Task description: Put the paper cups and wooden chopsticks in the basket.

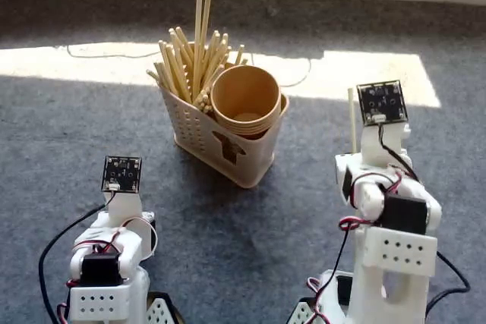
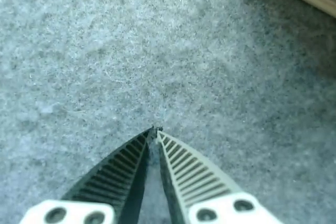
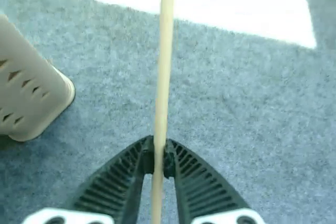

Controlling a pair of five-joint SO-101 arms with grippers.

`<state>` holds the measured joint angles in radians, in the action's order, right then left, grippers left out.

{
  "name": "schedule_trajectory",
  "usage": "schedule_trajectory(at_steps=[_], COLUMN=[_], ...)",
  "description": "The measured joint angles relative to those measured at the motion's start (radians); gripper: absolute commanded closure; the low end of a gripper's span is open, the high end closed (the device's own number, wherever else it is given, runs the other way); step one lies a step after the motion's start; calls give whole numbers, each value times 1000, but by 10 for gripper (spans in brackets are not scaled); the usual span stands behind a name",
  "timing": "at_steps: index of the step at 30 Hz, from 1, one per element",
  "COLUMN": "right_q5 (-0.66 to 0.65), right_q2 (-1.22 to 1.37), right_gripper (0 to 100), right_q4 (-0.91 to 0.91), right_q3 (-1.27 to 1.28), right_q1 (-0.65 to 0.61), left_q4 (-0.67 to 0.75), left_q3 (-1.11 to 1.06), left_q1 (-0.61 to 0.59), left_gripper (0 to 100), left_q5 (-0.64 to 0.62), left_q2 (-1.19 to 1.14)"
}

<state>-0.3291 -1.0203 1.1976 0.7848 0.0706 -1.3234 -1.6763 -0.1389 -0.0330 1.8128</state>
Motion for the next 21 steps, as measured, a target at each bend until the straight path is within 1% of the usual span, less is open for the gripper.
schedule_trajectory(at_steps=[5, 11, 21], right_q5=[9, 98, 227], right_q2=[-163, -287, -328], right_gripper=[993, 993, 993], right_q4=[0, -8, -195], right_q3=[0, 0, 0], right_q1=[0, 0, 0], left_q4=[0, 0, 0], left_q3=[0, 0, 0], left_q1=[0, 0, 0], left_gripper=[993, 993, 993], left_q5=[0, 0, 0], left_q2=[0, 0, 0])
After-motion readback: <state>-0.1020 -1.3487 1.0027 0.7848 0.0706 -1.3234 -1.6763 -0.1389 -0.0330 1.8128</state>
